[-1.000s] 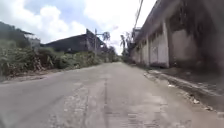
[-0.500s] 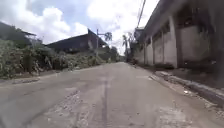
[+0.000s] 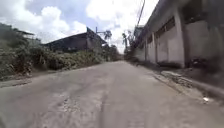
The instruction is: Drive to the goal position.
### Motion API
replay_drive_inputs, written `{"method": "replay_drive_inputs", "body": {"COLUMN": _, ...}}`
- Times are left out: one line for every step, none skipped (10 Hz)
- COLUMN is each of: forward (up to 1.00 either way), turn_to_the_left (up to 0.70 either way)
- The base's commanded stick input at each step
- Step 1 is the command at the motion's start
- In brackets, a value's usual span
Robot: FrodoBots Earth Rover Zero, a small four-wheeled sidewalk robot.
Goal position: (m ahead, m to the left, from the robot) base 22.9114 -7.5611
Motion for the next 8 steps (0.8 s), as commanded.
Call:
{"method": "replay_drive_inputs", "body": {"forward": 1.0, "turn_to_the_left": -0.35}}
{"method": "replay_drive_inputs", "body": {"forward": 1.0, "turn_to_the_left": -0.05}}
{"method": "replay_drive_inputs", "body": {"forward": 1.0, "turn_to_the_left": 0.0}}
{"method": "replay_drive_inputs", "body": {"forward": 1.0, "turn_to_the_left": 0.0}}
{"method": "replay_drive_inputs", "body": {"forward": 1.0, "turn_to_the_left": -0.01}}
{"method": "replay_drive_inputs", "body": {"forward": 1.0, "turn_to_the_left": -0.03}}
{"method": "replay_drive_inputs", "body": {"forward": 1.0, "turn_to_the_left": -0.16}}
{"method": "replay_drive_inputs", "body": {"forward": 1.0, "turn_to_the_left": -0.4}}
